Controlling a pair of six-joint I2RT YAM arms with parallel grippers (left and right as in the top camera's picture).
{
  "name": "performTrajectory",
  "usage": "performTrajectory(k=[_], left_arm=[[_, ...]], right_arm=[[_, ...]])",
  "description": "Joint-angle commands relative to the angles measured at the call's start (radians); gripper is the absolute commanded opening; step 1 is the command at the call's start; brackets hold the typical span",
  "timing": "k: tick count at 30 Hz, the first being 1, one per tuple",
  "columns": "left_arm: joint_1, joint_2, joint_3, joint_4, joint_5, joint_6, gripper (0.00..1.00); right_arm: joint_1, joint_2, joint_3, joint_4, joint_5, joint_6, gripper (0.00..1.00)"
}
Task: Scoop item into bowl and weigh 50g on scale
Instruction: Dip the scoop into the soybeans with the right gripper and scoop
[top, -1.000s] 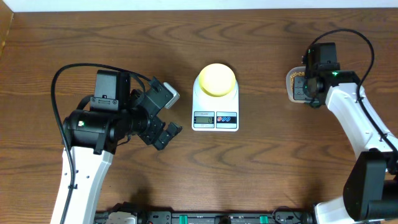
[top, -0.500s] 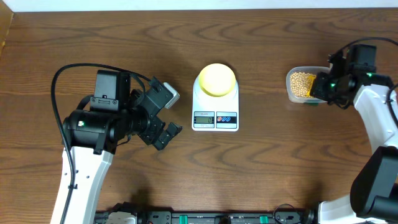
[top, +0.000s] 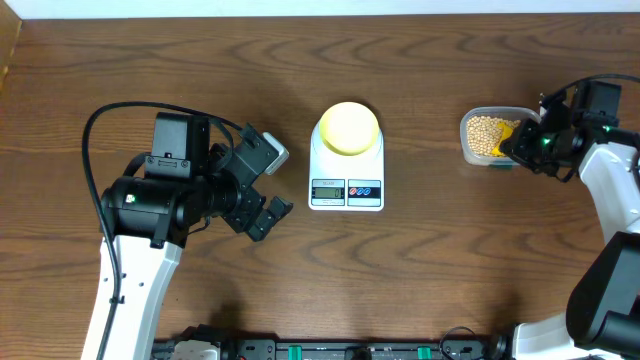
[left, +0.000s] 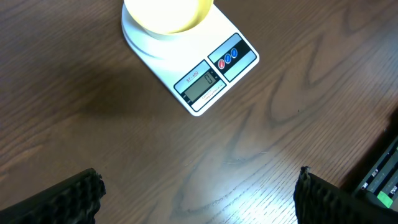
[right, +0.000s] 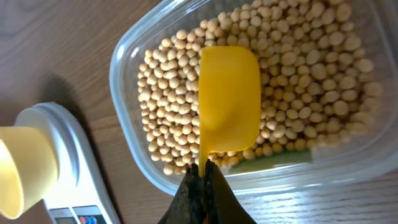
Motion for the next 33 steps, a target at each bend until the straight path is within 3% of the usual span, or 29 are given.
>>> performTrajectory(k=[1, 33], left_arm=[[0.003, -0.002, -0.003, -0.002, -0.006, 0.006, 1.00], [0.003, -0.002, -0.003, -0.002, -0.006, 0.006, 1.00]], right_arm=[[-0.021, 0.009, -0.017, 0.008, -0.098, 0.030, 0.01], [-0.192, 0.009, -0.017, 0.003, -0.429, 0.035, 0.01]])
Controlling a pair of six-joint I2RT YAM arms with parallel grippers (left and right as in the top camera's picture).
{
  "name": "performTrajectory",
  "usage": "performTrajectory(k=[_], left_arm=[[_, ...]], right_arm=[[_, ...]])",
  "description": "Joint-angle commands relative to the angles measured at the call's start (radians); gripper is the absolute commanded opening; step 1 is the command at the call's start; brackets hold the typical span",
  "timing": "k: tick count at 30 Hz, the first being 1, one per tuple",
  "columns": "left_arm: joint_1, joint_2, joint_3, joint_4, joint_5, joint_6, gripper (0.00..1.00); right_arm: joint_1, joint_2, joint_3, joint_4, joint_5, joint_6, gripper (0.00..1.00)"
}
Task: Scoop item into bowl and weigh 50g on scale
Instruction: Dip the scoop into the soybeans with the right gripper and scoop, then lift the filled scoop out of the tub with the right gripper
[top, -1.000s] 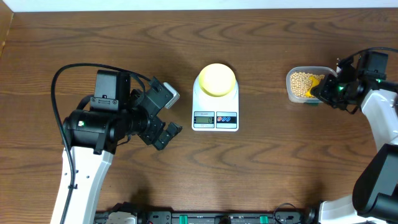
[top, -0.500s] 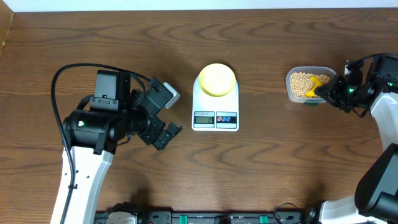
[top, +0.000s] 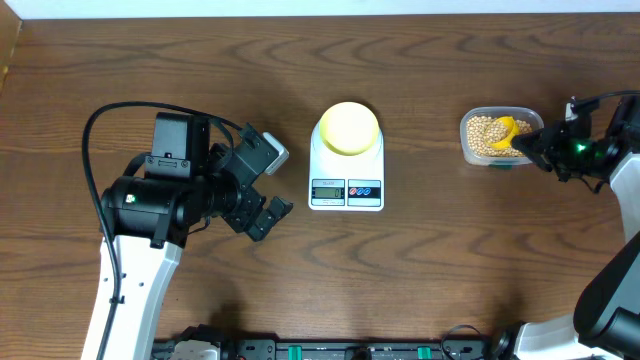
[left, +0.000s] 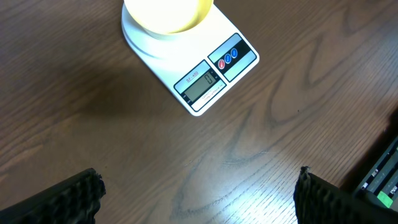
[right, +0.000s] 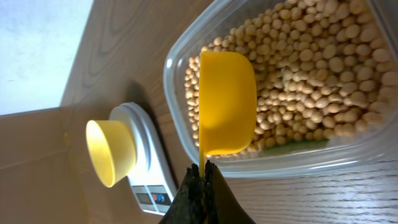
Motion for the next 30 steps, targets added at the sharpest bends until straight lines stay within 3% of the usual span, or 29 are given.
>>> performTrajectory(k=[1, 30], left_arm=[[0.003, -0.002, -0.003, -0.002, -0.006, 0.006, 1.00], [0.003, -0.002, -0.003, -0.002, -0.006, 0.006, 1.00]], right_arm=[[-0.023, 0.009, -0.004, -0.001, -0.093, 0.009, 0.01], [-0.053, 0.009, -0.004, 0.000, -0.306, 0.016, 0.01]])
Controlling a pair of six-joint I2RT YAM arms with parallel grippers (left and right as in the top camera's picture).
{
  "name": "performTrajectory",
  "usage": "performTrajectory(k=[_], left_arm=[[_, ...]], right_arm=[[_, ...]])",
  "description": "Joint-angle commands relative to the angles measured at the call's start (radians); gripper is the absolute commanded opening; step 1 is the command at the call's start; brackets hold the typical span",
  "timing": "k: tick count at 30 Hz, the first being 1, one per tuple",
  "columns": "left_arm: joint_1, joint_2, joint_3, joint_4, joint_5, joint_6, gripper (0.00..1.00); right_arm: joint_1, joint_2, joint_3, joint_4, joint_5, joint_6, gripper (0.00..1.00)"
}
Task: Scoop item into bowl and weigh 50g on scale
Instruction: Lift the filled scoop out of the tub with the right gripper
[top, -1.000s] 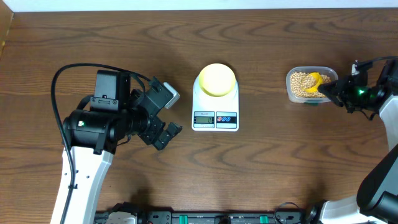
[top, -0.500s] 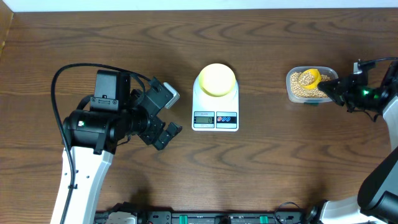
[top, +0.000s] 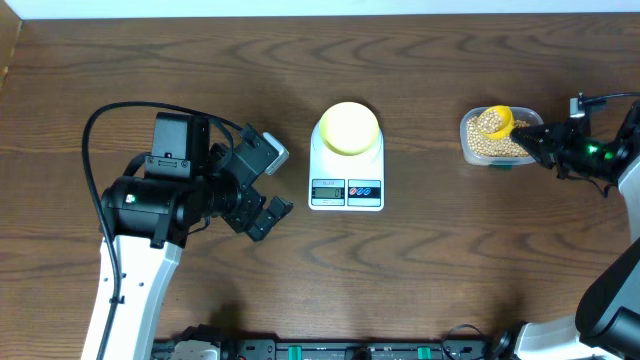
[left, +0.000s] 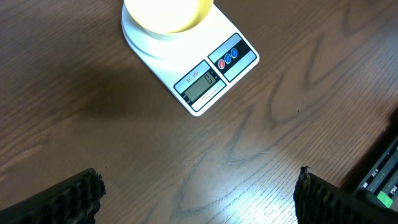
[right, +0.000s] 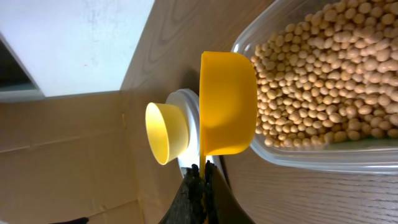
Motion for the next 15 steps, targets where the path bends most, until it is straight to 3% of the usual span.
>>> performTrajectory(k=[1, 15], left_arm=[[0.003, -0.002, -0.003, -0.002, -0.006, 0.006, 1.00], [0.003, -0.002, -0.003, -0.002, -0.006, 0.006, 1.00]], right_arm=[[-0.011, 0.009, -0.004, 0.000, -0.058, 0.024, 0.01], [0.035, 0.008, -0.004, 0.011, -0.091, 0.062, 0.01]])
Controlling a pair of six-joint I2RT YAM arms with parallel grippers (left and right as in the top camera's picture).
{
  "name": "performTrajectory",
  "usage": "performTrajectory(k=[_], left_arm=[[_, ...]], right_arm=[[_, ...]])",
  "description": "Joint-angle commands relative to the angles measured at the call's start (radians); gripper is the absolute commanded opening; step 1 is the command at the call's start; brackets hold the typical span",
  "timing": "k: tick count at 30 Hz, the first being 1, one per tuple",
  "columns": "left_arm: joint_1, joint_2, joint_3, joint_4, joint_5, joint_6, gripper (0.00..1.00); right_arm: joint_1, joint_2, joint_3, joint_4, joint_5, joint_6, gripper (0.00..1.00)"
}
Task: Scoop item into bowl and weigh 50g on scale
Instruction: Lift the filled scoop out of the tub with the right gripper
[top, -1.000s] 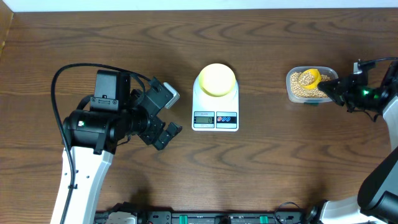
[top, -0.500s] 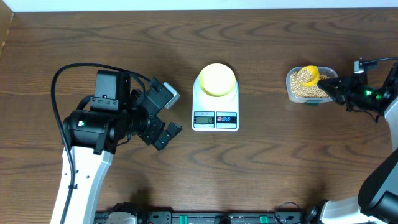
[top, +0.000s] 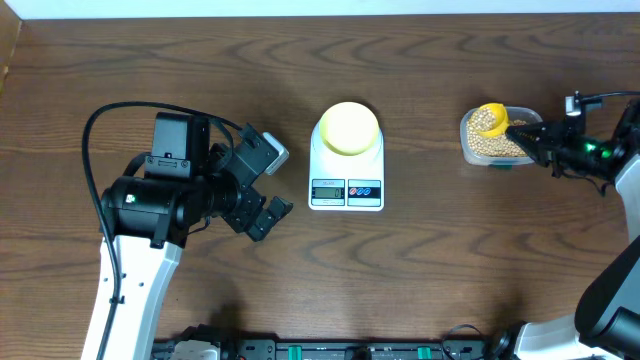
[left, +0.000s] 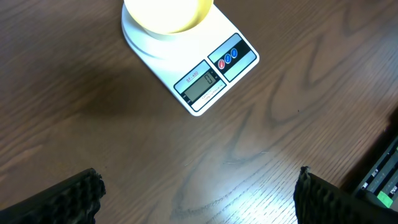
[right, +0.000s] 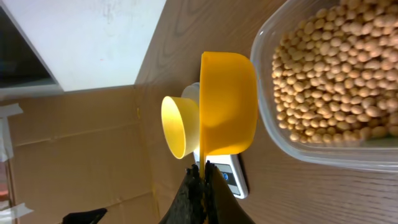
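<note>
A yellow bowl (top: 348, 127) stands on the white scale (top: 346, 185) at mid-table; the left wrist view shows the scale's display (left: 200, 83). A clear tub of soybeans (top: 478, 143) sits at the right. My right gripper (top: 535, 135) is shut on the handle of a yellow scoop (top: 491, 118), which is held level above the tub with beans in it. From the right wrist, the scoop (right: 226, 102) shows its underside between the bowl (right: 179, 135) and the tub (right: 329, 93). My left gripper (top: 263, 208) hangs open left of the scale, holding nothing.
Brown wooden table (top: 450, 260). A white wall and cardboard (right: 74, 155) lie beyond the table's far edge in the right wrist view. Black equipment (top: 350, 350) lines the near edge.
My right gripper has raised the loaded scoop a little further out of the tub and shifted it slightly toward the scale. The left arm has not moved.
First the scoop lay down among the beans in the tub, gripped by my right gripper. Then it was tilted and partly lifted. Then it sat level at the tub's left rim with beans in it, and now slightly higher. The left arm stayed still.
</note>
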Motion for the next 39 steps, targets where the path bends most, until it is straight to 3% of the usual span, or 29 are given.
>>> performTrajectory(k=[1, 28, 39], left_arm=[[0.003, -0.002, -0.003, -0.002, -0.006, 0.006, 1.00], [0.003, -0.002, -0.003, -0.002, -0.006, 0.006, 1.00], [0.003, -0.002, -0.003, -0.002, -0.006, 0.006, 1.00]], right_arm=[[0.024, 0.009, -0.004, 0.006, -0.039, 0.022, 0.01], [0.245, 0.008, -0.004, 0.382, -0.057, 0.377, 0.01], [0.296, 0.008, -0.004, 0.455, -0.049, 0.402, 0.01]])
